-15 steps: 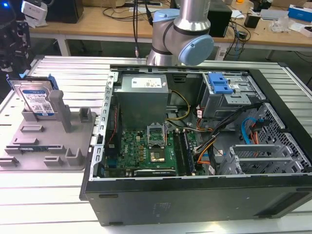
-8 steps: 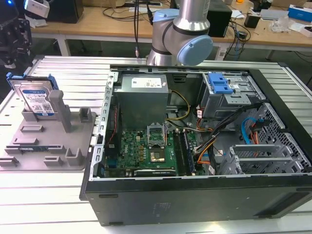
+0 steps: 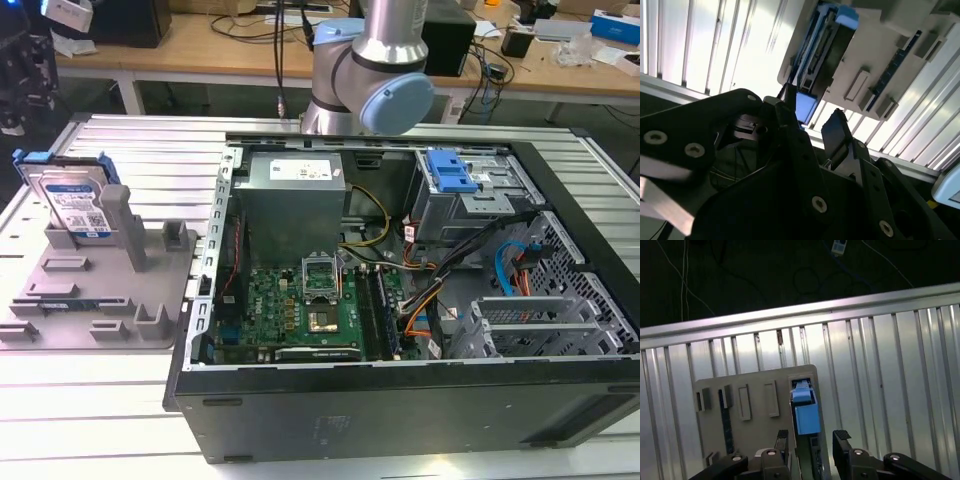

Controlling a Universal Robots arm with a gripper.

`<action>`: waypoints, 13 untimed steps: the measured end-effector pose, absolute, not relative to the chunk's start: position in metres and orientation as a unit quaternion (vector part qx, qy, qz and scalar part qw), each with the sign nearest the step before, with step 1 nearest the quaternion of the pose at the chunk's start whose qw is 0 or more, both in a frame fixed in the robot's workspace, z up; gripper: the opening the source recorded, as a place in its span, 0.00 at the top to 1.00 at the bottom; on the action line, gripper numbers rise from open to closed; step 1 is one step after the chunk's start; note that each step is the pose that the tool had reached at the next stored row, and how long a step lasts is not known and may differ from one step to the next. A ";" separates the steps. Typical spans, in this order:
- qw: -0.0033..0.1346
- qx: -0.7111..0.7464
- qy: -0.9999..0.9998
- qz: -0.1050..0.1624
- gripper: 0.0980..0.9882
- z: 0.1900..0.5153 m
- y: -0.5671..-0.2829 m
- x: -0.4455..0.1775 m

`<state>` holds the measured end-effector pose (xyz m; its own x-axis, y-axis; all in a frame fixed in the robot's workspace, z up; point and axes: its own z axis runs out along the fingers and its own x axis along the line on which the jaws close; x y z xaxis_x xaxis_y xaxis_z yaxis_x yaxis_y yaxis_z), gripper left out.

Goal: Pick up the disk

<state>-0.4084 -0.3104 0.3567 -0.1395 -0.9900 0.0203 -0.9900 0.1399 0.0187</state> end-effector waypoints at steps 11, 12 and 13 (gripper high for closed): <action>0.014 0.696 -0.718 0.001 0.57 0.352 -0.311 -0.412; 0.014 0.696 -0.718 0.001 0.57 0.352 -0.311 -0.412; 0.014 0.696 -0.718 0.001 0.57 0.352 -0.311 -0.412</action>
<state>-0.4122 -0.3112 0.3524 -0.0311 -0.9993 0.0217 -0.9993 0.0315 0.0187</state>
